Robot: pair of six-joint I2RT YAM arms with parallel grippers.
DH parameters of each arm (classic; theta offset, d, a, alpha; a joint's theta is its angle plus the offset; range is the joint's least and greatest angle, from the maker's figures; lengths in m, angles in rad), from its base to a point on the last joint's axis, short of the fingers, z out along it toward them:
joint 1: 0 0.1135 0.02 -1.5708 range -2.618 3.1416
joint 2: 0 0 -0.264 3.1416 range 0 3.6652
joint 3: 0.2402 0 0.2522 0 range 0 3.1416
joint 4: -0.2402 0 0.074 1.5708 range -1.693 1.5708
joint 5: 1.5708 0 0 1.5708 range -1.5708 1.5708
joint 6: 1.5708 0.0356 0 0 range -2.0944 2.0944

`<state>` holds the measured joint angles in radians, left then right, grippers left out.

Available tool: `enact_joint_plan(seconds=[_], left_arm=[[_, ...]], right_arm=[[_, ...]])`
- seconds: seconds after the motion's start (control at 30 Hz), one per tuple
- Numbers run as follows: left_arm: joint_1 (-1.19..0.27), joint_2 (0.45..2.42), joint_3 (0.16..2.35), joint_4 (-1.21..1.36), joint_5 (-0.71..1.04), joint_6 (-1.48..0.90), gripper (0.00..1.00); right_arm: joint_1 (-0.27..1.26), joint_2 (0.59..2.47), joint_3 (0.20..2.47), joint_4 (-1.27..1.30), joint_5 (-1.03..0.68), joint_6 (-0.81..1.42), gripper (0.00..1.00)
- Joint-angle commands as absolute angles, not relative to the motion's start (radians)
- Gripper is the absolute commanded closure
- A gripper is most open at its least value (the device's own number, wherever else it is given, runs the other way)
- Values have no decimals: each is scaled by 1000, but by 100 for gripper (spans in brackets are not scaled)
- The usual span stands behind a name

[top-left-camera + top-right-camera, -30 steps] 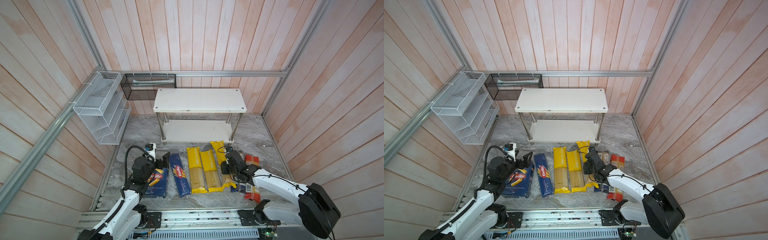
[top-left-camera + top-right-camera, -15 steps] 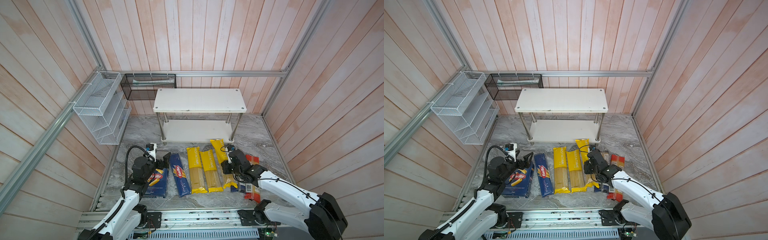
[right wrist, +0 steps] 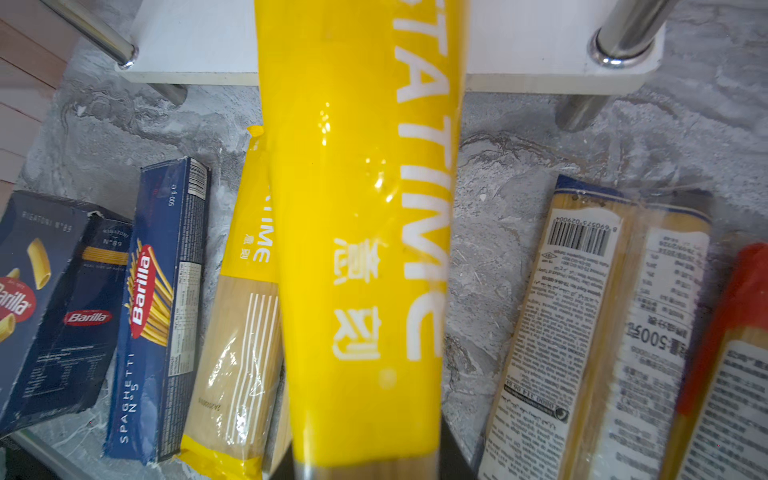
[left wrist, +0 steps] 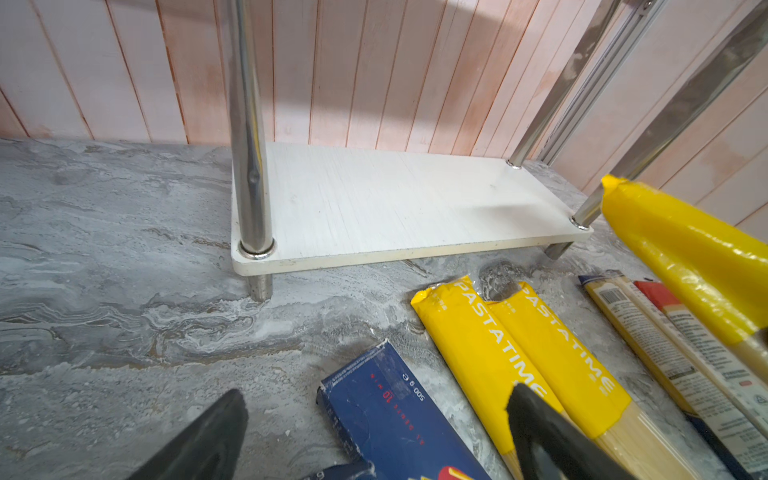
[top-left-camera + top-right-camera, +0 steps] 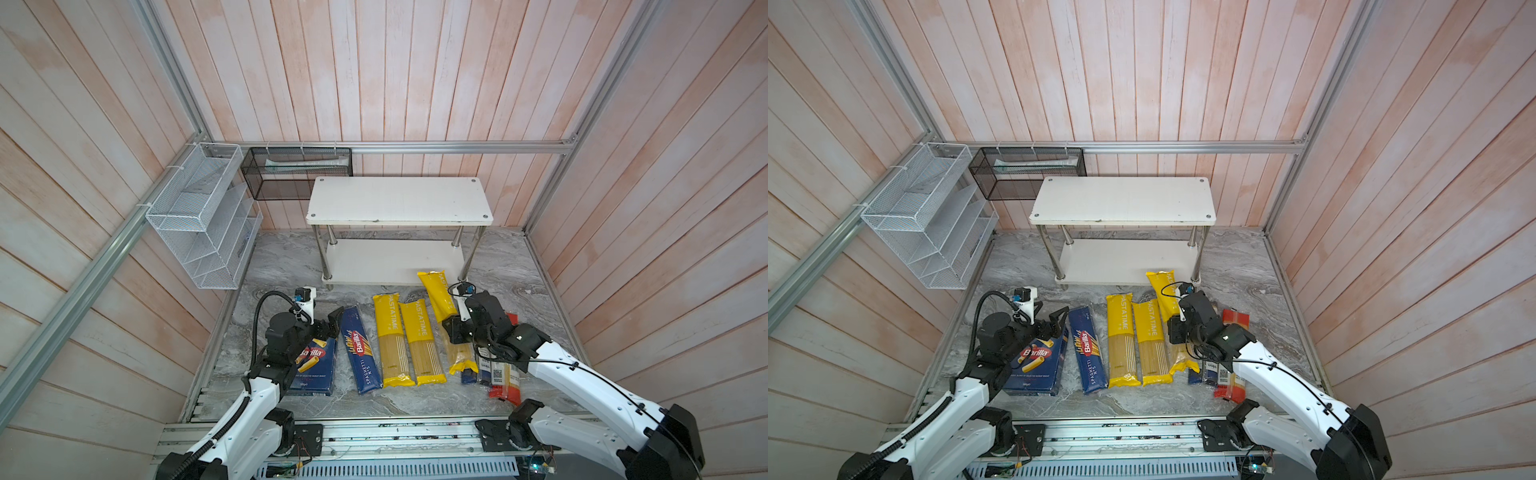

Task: Place and organize the pasta boxes and bags onto the shelf
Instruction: 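Lift the yellow bag upright with the right gripper toward the shelf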

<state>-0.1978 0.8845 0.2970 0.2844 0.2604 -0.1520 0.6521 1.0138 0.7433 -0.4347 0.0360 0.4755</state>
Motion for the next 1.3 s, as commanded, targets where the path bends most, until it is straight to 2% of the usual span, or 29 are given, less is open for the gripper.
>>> enact_joint_plan(seconds=[0.0, 0.23, 1.27], left_arm=[[-202, 896, 321, 295, 293, -130, 0], [-202, 890, 317, 296, 290, -132, 0], [-202, 908, 327, 293, 301, -126, 0]], right_arm=[[657, 960, 822, -415, 27, 457, 94], [657, 931, 895, -464, 15, 431, 100], [651, 939, 1279, -666, -40, 344, 100]])
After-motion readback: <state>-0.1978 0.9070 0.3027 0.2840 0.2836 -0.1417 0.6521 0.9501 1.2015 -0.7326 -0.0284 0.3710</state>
